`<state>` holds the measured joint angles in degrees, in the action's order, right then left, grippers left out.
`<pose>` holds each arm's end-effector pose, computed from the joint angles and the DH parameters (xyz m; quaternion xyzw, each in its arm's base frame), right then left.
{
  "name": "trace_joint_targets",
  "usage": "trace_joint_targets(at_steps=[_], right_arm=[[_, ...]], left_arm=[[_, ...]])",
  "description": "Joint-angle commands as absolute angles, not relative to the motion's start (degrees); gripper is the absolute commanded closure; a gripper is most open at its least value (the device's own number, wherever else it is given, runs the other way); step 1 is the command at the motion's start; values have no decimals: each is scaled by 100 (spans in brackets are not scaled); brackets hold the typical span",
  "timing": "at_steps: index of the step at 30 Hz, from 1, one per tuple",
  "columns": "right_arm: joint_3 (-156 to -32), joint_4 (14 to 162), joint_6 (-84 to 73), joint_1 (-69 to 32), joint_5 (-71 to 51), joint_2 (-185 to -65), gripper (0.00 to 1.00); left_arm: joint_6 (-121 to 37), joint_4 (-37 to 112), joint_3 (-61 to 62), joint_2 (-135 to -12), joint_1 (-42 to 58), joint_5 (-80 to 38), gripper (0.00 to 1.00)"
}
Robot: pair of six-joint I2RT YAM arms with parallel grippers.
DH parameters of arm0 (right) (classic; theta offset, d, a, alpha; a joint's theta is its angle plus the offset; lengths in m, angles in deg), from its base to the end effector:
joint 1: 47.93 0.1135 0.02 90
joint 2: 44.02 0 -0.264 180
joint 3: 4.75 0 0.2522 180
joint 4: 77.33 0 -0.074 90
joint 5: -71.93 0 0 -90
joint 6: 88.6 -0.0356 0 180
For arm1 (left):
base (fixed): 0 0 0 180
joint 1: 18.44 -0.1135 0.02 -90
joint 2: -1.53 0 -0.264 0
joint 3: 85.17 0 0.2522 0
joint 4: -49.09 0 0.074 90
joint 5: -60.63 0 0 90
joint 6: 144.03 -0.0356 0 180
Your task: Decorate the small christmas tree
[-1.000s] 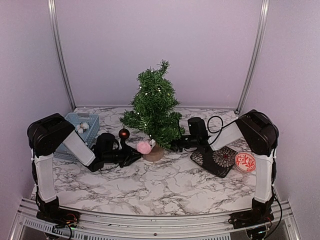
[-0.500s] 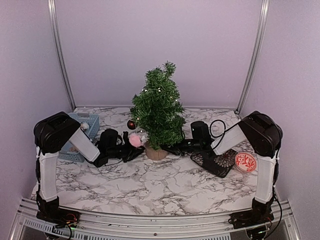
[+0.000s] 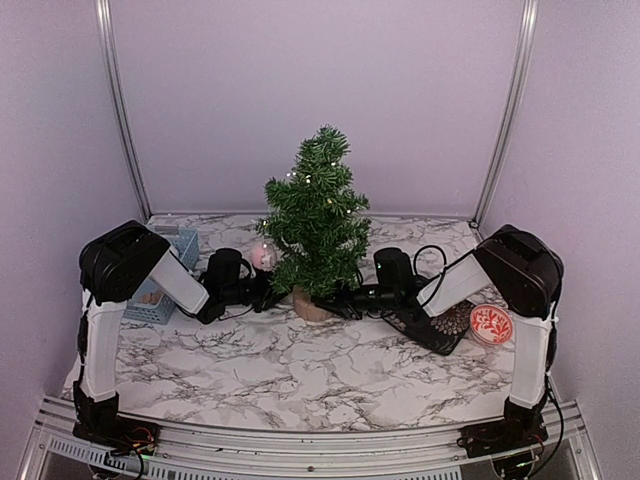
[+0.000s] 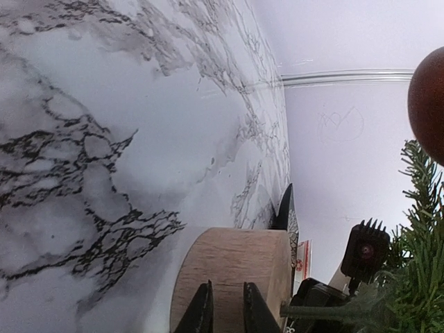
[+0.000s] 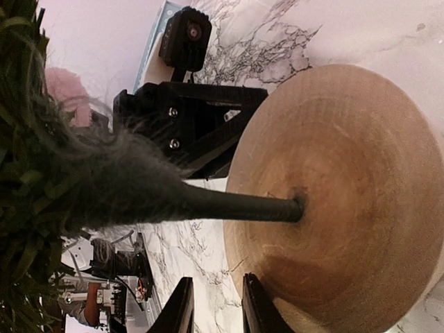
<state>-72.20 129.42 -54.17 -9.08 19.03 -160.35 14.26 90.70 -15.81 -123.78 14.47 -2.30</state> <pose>0.2963 0.2663 0.1215 -0.0613 0.8040 0.5677 0.1658 0.3406 -0.2397 0.0938 -0.0966 0.7752 -0.5781 0.2356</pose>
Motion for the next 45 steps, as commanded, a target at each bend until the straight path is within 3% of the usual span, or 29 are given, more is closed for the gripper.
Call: trace_joint_targets(at_steps=[1,21,36,45], right_arm=[[-7172,12940,-5529,-665,1820,-15944,76],[-6255,13450,-6022,-546,695,-15100,73],[-5552,12104,-5570,-553,-547,-13437,72],[-5579,11400,-4988,-875,-654,-12970,72]], left_arm=[[1461,9167,-1298,-12547,1430,-28,85],[1520,8436,-2234,-11737,1057,-1055,81],[637,6309,-2416,-9532,865,-2179,73],[-43,4879,-2290,-8110,666,-2770,60]])
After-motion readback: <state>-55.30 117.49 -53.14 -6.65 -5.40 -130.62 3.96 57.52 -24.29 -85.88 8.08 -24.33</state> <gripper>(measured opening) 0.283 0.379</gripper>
